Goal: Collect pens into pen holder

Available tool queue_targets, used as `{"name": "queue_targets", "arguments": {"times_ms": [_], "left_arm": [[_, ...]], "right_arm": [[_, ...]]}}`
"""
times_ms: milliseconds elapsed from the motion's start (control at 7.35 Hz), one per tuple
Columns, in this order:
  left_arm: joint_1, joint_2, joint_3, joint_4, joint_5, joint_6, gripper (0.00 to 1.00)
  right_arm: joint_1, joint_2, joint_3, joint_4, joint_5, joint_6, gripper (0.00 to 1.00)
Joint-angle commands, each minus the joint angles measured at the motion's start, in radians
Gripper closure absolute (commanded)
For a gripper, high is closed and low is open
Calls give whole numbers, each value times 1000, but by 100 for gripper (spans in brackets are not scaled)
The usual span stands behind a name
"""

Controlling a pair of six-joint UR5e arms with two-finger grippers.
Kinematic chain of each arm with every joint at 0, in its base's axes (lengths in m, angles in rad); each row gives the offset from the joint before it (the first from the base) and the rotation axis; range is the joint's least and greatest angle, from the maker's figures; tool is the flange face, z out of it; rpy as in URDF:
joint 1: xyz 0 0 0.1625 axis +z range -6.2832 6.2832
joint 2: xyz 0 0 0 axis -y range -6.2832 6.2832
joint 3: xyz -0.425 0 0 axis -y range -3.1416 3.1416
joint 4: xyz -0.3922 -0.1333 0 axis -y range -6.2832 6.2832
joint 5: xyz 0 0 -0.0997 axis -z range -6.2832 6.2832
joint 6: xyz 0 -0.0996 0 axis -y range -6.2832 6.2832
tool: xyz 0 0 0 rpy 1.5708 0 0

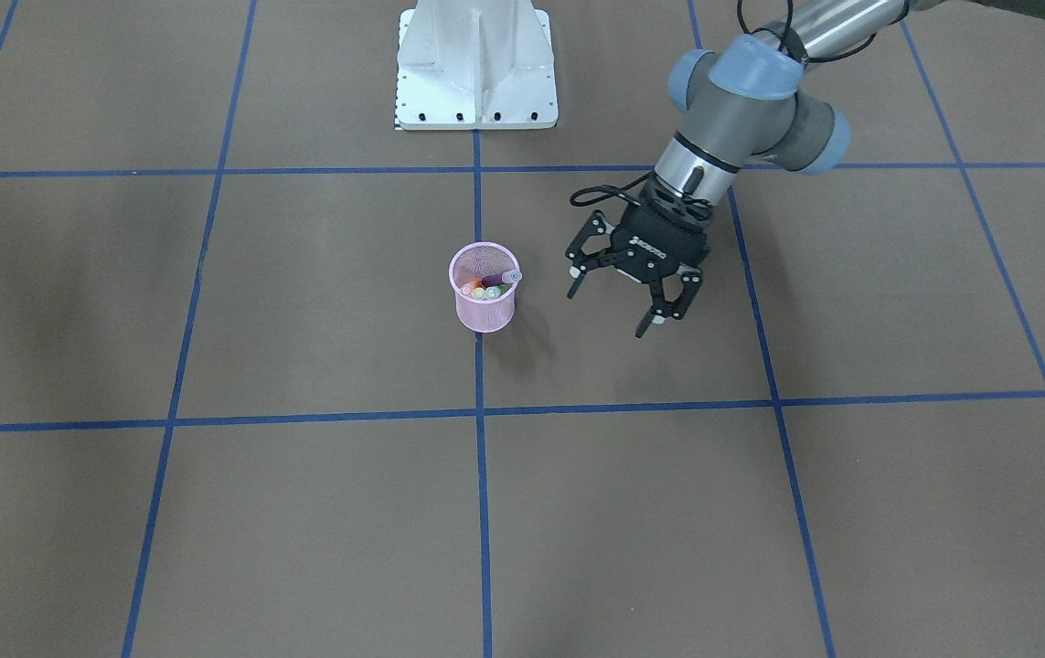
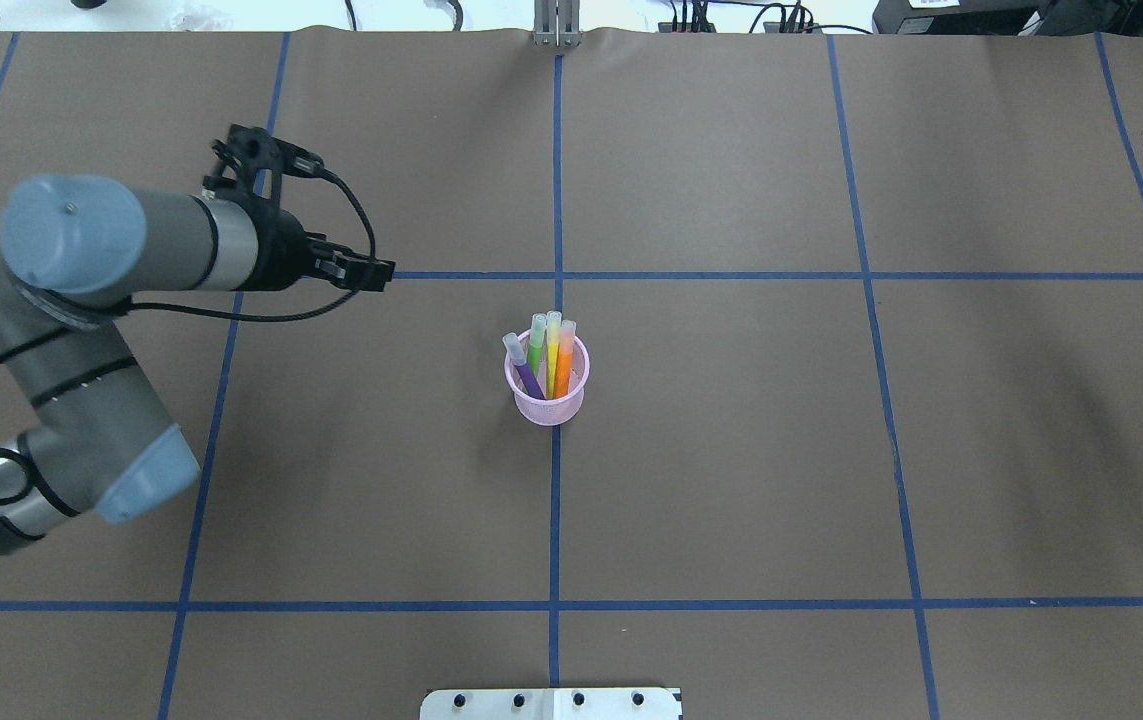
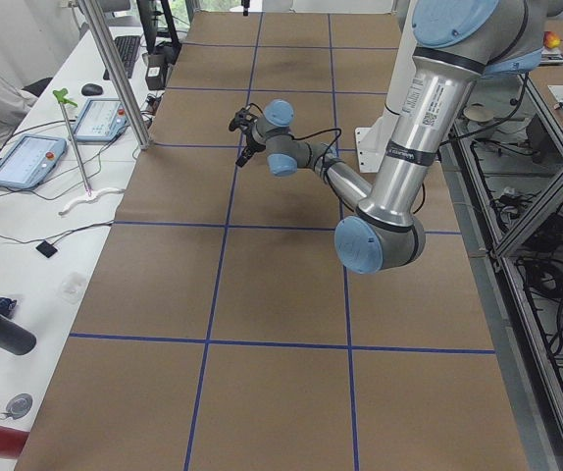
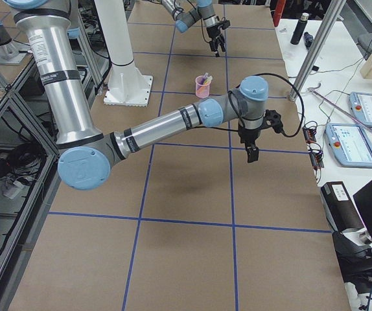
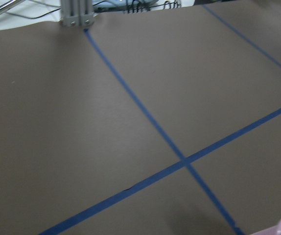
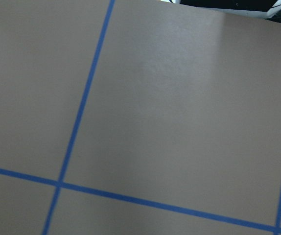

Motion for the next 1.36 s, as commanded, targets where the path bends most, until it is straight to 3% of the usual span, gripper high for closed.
{"name": "queue_targets", "arguments": {"times_ms": [0,272,408,680,816,1088,1224], "left_arm": [[-208,144,-15,69,-237,254,1],[-403,215,-10,247,-374,541,1],[-492,244,-7,349,-399,696,0],[-653,273,77,399,-399,977,0],[-701,315,117,399,-391,1016,0],[-784,298,224,611,-390,1017,0],[-813,315,231,614,-390,1009,0]], "right_arm": [[94,-176,-4,7,-5,-208,0],[127,-298,-4,10,-11,-221,0],[141,-339,-4,11,-19,-221,0],[150,-370,-7,13,-19,-218,0],[150,-372,-20,13,-19,-218,0],[150,-373,-21,13,-19,-216,0],[150,-372,-21,13,-19,-215,0]]}}
